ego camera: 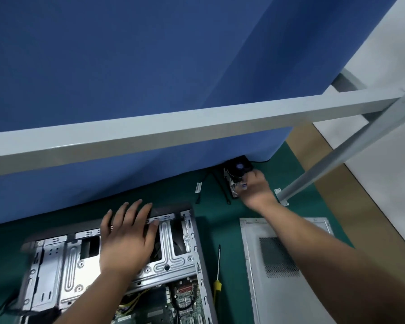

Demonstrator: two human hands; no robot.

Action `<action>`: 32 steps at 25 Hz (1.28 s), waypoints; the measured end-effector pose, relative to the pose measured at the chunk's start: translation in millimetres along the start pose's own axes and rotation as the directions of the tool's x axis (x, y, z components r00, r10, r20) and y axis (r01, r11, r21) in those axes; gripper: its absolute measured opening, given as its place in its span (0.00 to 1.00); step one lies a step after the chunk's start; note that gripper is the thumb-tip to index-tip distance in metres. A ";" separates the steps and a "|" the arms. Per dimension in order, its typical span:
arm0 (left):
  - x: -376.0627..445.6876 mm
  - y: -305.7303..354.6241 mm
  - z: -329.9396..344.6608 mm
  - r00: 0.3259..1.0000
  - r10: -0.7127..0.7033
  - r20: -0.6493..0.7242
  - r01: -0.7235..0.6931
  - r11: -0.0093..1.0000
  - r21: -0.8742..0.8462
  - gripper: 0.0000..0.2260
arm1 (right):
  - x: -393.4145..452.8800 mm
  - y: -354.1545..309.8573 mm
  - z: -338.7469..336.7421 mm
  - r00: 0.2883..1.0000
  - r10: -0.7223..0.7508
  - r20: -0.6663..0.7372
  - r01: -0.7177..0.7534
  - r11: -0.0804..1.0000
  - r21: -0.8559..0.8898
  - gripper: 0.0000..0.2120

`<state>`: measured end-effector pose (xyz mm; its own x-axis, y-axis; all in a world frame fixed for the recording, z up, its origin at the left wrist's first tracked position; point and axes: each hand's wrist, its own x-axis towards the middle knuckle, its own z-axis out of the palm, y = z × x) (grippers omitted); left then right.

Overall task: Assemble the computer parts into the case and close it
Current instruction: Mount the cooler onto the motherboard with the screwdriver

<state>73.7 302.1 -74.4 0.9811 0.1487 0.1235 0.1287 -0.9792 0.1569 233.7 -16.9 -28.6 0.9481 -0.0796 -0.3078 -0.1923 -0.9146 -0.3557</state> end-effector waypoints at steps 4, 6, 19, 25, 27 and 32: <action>3.0 0.6 8.1 0.999 0.010 -0.048 -0.009 1.000 0.018 0.22 | 58.7 -6.5 7.6 0.998 0.020 -0.052 -0.019 1.000 0.011 0.30; 2.5 0.9 6.0 0.998 0.014 -0.067 -0.013 1.000 0.021 0.22 | 69.7 -9.9 14.8 0.998 0.045 -0.036 -0.045 0.999 0.003 0.32; 4.6 -2.9 14.4 0.996 0.005 -0.093 -0.003 1.000 0.024 0.21 | 47.4 1.4 23.7 0.979 -0.016 -0.205 0.037 0.994 0.098 0.21; 8.4 0.7 -8.3 0.993 -0.033 0.111 0.039 0.998 -0.055 0.30 | -62.1 -16.8 -8.3 0.945 -0.116 -0.304 0.201 0.944 0.263 0.19; 10.0 0.4 -25.5 0.978 -0.047 0.204 0.106 0.950 -0.292 0.32 | -112.9 -28.8 -14.1 0.932 -0.202 -0.300 0.285 0.921 0.266 0.18; -36.9 15.9 -78.2 0.867 0.049 0.495 0.472 0.232 -0.851 0.38 | -224.3 -63.1 11.1 0.886 -0.452 -0.102 0.463 0.861 0.209 0.20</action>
<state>28.3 291.9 0.1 0.9289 0.0123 -0.3702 0.3704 -0.0392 0.9281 30.4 63.1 53.1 0.9530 0.3021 -0.0222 0.2205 -0.7421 -0.6330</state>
